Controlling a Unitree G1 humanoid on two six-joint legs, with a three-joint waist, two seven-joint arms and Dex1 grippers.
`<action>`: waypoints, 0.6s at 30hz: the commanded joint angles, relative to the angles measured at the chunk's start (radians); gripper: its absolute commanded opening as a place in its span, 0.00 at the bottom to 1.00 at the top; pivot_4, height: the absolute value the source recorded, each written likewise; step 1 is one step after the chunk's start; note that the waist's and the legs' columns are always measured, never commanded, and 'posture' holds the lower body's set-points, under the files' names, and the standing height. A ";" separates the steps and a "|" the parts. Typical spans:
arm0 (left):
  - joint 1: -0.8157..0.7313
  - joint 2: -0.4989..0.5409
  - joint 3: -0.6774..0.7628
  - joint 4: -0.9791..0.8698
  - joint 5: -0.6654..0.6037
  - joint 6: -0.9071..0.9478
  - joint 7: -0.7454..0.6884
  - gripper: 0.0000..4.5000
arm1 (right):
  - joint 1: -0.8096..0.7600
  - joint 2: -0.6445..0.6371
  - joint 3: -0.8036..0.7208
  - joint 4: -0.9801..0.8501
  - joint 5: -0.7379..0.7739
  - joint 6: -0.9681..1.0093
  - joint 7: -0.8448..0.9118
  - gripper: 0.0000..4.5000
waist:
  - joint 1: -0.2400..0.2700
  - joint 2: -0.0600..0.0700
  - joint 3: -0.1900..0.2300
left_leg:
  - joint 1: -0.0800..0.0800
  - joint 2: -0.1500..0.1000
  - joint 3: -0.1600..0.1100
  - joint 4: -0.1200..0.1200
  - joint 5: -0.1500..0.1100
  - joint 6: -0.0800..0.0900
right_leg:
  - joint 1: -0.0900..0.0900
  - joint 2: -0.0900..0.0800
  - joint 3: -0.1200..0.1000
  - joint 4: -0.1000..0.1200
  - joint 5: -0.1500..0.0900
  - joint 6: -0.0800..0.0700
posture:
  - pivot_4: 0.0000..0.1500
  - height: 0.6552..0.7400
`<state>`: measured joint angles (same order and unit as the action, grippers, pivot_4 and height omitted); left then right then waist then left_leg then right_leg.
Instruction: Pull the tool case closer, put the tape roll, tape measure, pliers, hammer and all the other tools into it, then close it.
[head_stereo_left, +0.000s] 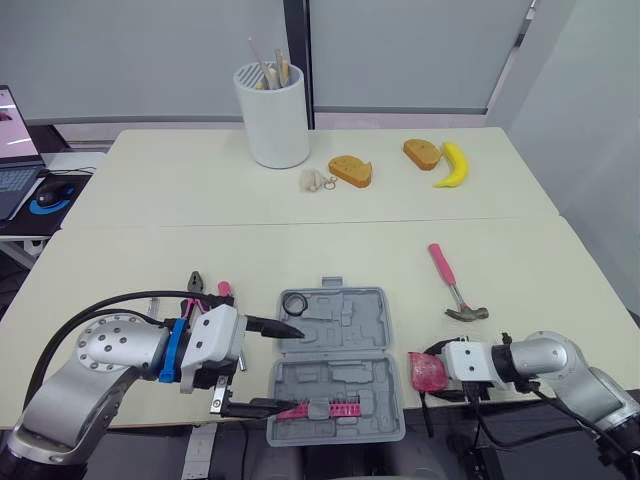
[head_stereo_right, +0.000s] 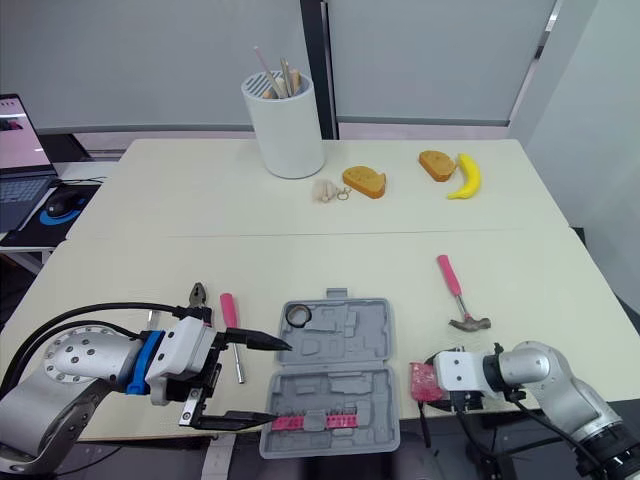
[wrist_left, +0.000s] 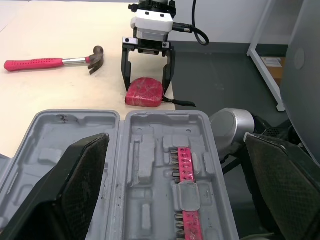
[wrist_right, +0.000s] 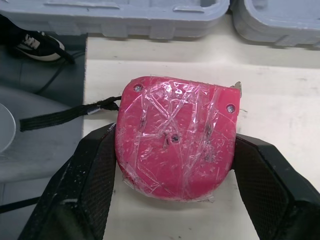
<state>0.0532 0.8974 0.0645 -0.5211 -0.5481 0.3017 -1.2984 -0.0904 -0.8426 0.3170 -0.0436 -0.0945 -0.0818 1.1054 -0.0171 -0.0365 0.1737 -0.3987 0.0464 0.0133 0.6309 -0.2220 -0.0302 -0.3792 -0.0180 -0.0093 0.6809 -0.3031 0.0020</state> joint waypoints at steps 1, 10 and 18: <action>-0.017 -0.010 -0.006 0.008 0.008 -0.019 0.016 1.00 | -0.014 -0.034 -0.052 -0.072 0.010 0.036 -0.003 0.70 | 0.001 0.000 0.000 | 0.000 0.000 0.000 0.000 0.000 0.000 | 0.000 0.000 0.000 0.000 0.000 0.000 | 1.00 1.00; -0.042 -0.010 0.034 0.091 0.033 -0.001 0.093 1.00 | -0.301 -0.075 -0.005 -0.293 0.024 0.423 0.159 0.70 | -0.008 0.002 0.001 | 0.001 0.001 -0.001 0.000 0.000 0.000 | 0.000 0.001 -0.001 0.001 0.000 0.000 | 1.00 1.00; -0.078 -0.015 0.003 0.160 0.122 -0.027 0.148 1.00 | -0.625 0.092 0.200 -0.117 -0.074 0.523 0.222 0.70 | -0.008 0.002 0.001 | -0.002 0.000 -0.001 0.000 0.000 0.000 | -0.002 0.000 -0.001 0.001 0.000 -0.002 | 1.00 1.00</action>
<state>-0.0113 0.8879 0.0733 -0.3658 -0.4448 0.2952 -1.1634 -0.6679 -0.7758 0.4956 -0.1878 -0.1489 0.4341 1.3140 -0.0250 -0.0343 0.1751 -0.4003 0.0458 0.0123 0.6312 -0.2220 -0.0302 -0.3809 -0.0185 -0.0103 0.6818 -0.3031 0.0003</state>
